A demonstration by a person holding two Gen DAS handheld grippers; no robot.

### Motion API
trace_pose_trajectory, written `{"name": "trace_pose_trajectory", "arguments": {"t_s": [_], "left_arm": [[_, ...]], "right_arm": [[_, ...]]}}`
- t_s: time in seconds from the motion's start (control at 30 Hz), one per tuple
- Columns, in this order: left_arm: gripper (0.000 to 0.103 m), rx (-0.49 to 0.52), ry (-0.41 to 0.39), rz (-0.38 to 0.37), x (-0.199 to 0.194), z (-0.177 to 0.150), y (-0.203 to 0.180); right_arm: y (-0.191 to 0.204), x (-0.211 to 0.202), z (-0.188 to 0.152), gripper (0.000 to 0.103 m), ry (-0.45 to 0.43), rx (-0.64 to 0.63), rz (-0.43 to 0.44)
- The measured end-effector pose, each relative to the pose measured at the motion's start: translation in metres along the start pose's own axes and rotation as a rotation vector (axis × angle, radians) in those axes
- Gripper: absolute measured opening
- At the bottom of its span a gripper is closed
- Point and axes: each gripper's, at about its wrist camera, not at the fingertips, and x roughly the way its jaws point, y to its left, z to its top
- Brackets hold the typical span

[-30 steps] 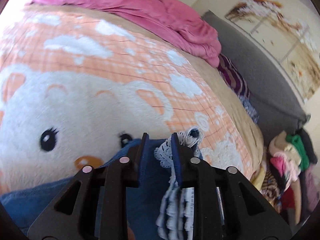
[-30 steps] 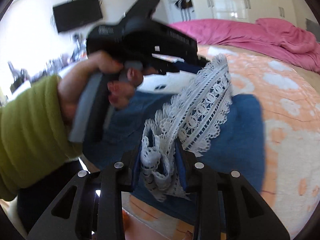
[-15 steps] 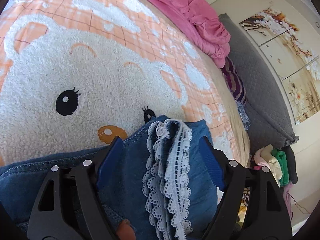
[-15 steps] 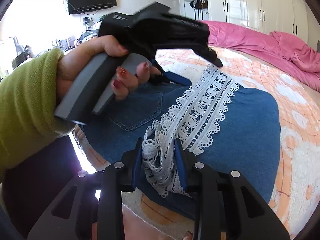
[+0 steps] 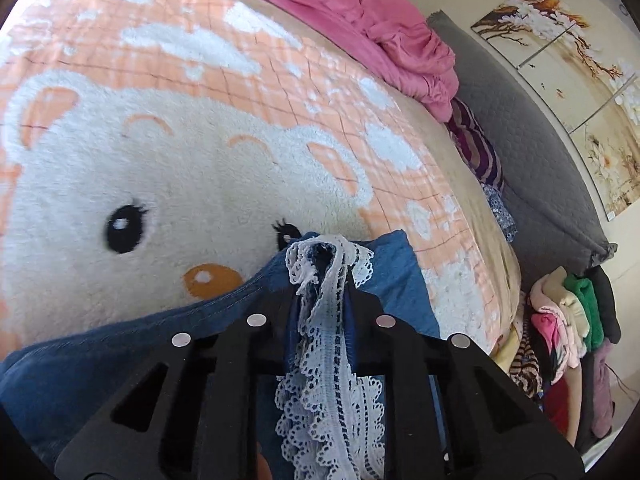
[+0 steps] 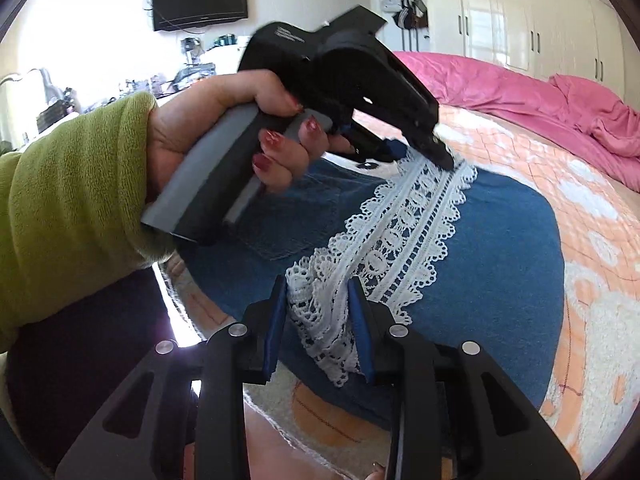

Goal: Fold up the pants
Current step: 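Lift the lace hems with both grippers and fold the legs toward the waistband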

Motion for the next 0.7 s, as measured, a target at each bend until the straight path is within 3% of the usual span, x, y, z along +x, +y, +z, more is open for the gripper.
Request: {"name": "trace_pose_trajectory", "arguments": {"t_s": [0.07, 0.17, 0.23, 0.3, 0.4, 0.5, 0.57, 0.6, 0.7], "left_arm": [[0.013, 0.011, -0.015, 0.030, -0.011, -0.003, 0.004], [0.017, -0.013, 0.025, 0.063, 0.002, -0.002, 0.017], [0.020, -0.023, 0.057, 0.091, 0.014, -0.004, 0.022], [0.021, -0.013, 0.046, 0.104, 0.015, -0.002, 0.019], [0.031, 0.042, 0.014, 0.160, 0.010, -0.001, 0.012], [0.032, 0.054, -0.012, 0.186, 0.003, 0.000, 0.010], [0.033, 0.070, -0.036, 0.191, -0.003, -0.001, 0.008], [0.033, 0.082, -0.051, 0.193, -0.008, -0.001, 0.005], [0.033, 0.136, -0.104, 0.224, -0.021, -0.005, -0.007]], "right_arm": [[0.002, 0.003, -0.002, 0.029, 0.010, -0.019, 0.006], [0.000, 0.007, -0.006, 0.029, 0.040, -0.021, 0.018], [-0.003, 0.004, -0.006, 0.035, 0.041, -0.012, 0.037], [-0.005, 0.002, -0.006, 0.043, 0.035, 0.006, 0.073], [-0.014, -0.011, -0.006, 0.055, -0.002, 0.035, 0.107], [-0.029, -0.027, -0.002, 0.056, -0.063, 0.096, 0.117], [-0.041, -0.037, -0.001, 0.056, -0.099, 0.129, 0.057], [-0.044, -0.039, -0.001, 0.056, -0.097, 0.119, -0.014], [-0.053, -0.034, -0.005, 0.056, -0.023, 0.084, -0.180]]}}
